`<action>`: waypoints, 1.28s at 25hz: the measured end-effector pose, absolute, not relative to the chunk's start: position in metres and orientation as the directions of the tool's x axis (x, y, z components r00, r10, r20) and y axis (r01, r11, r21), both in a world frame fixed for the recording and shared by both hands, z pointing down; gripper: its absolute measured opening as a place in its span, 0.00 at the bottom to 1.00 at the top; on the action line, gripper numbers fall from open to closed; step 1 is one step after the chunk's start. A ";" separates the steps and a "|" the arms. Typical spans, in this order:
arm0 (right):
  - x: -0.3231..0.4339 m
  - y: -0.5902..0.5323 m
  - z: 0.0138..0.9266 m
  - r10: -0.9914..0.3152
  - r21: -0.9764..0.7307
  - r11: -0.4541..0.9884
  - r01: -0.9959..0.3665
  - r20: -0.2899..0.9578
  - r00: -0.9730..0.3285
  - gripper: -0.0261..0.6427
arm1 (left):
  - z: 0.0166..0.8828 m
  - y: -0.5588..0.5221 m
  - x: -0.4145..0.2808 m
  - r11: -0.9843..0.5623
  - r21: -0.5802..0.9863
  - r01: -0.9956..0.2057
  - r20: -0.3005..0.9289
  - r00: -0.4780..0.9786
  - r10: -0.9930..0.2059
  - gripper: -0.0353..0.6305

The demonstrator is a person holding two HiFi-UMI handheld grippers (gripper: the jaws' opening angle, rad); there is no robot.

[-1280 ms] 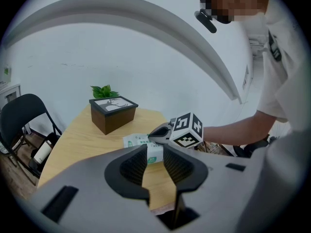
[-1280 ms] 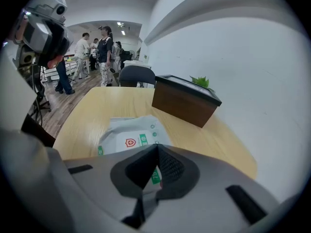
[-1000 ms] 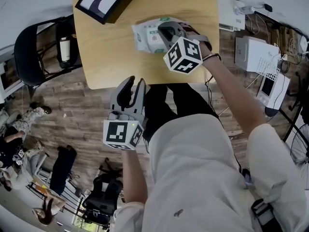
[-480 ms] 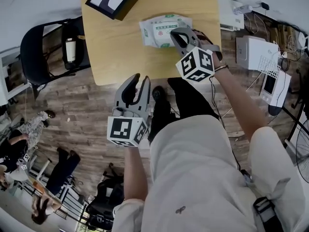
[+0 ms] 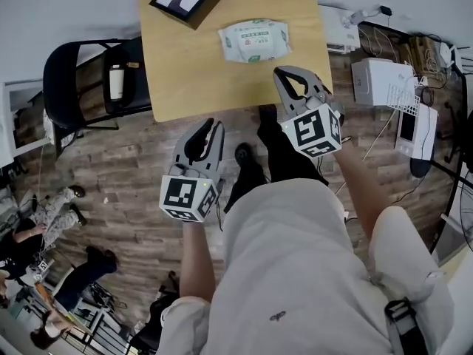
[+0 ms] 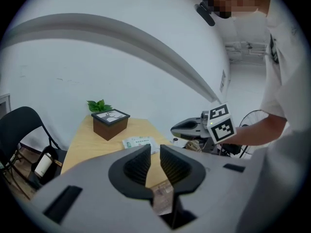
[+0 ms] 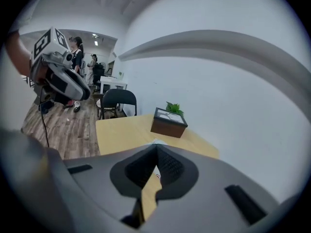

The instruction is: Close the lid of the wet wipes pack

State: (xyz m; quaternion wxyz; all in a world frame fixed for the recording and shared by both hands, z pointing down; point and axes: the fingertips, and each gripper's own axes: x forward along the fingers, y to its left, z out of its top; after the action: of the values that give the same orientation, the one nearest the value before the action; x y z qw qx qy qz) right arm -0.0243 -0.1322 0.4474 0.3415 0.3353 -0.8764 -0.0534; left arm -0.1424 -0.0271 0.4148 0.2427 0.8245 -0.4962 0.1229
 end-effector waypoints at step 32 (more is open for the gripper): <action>0.001 0.051 0.288 -0.801 0.150 0.576 -0.804 0.299 -0.518 0.03 | 0.280 0.062 -0.103 -0.633 0.179 -0.753 0.200 0.658 -0.726 0.07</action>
State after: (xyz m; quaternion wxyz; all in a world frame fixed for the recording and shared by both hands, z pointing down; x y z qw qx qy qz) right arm 0.0008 0.0506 0.2880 0.1695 0.4606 -0.8712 0.0037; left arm -0.1030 0.0621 0.2798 0.1241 0.9019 -0.4101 0.0545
